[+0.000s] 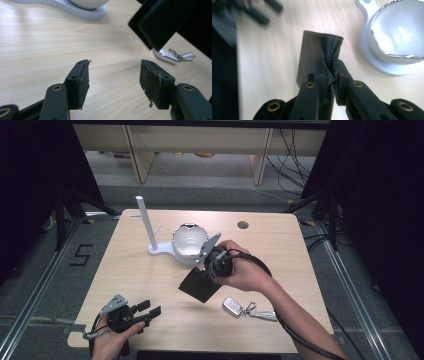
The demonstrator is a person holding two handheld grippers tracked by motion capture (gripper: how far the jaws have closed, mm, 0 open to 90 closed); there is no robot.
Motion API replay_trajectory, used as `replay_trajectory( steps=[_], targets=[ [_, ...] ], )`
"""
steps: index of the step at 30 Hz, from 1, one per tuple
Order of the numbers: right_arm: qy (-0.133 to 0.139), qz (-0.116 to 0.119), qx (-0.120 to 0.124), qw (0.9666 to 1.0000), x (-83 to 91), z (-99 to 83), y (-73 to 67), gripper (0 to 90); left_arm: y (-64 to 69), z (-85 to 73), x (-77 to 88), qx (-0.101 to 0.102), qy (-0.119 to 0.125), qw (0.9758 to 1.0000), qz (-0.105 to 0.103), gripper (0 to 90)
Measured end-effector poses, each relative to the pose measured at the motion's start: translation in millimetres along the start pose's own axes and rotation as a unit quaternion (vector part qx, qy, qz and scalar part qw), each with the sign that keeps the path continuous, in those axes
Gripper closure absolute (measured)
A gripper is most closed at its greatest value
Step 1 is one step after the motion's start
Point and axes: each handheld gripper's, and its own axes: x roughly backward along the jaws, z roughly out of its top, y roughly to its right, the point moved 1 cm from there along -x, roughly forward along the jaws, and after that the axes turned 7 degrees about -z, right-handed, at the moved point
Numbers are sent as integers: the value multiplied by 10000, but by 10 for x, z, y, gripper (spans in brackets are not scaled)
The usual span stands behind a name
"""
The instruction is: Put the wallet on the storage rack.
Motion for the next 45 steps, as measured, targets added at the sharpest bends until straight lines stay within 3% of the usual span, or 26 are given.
replay_trajectory(
  steps=[1, 2, 4, 5, 8, 10, 11, 14, 18, 20, 21, 22, 23, 26, 28, 34, 36, 37, 43, 45],
  targets=[
    [0, 0, 0, 10000, 0, 0, 0, 838, -1, -2, -9, -51, -32, 10000, 44, 395],
    [-454, -290, 420, 9977, 2, 2, 81, 837, -1, -3, -20, -137, -72, 9998, 135, 389],
    [-515, -325, 478, 9970, -6, 6, 87, 837, -1, 6, -42, -240, -101, 9995, 197, 381],
    [-660, -449, 710, 9943, -13, 11, 122, 837, -12, 25, -72, -370, -148, 9989, 253, 375],
    [-646, -566, 954, 9917, -21, 16, 171, 837, -18, 53, -98, -482, -177, 9979, 387, 360],
    [-803, -708, 908, 9901, 5, 37, 175, 836, -18, 78, -132, -579, -194, 9970, 483, 350],
    [-794, -741, 1019, 9889, 8, 49, 199, 836, -22, 84, -154, -639, -208, 9964, 512, 345],
    [-742, -954, 1052, 9871, 48, 95, 268, 835, -26, 83, -222, -879, -297, 9928, 759, 336],
    [-637, -1269, 1105, 9837, 112, 188, 385, 834, -19, 75, -243, -962, -469, 9896, 965, 343],
    [-572, -1362, 1158, 9822, 116, 212, 424, 834, -12, 75, -243, -942, -442, 9897, 981, 343],
    [-487, -1527, 1197, 9798, 117, 262, 511, 834, -4, 75, -242, -949, -448, 9900, 939, 343],
    [-497, -1596, 1118, 9796, 120, 288, 535, 834, -4, 75, -242, -949, -448, 9900, 939, 343],
    [-510, -1684, 1248, 9764, 122, 311, 586, 834, -1, 72, -244, -942, -422, 9905, 909, 343],
    [-408, -1747, 1112, 9775, 110, 371, 617, 834, -3, 57, -249, -928, -413, 9908, 894, 343],
    [-291, -1884, 1237, 9738, 85, 464, 684, 834, -10, 41, -262, -925, -428, 9912, 845, 344],
    [-142, -1996, 1362, 9703, -4, 623, 775, 834, -7, 29, -262, -975, -460, 9903, 873, 344],
    [-123, -1992, 1356, 9704, -31, 640, 784, 834, -6, 28, -262, -969, -457, 9904, 870, 343],
    [-44, -2010, 1487, 9682, -62, 660, 814, 834, -7, 26, -262, -965, -456, 9906, 855, 343],
    [61, -2085, 1491, 9666, -207, 733, 895, 832, -11, 21, -257, -961, -435, 9912, 802, 344],
    [-80, -2049, 1364, 9692, -258, 748, 912, 831, -11, 19, -257, -964, -433, 9912, 800, 344]
  ],
)
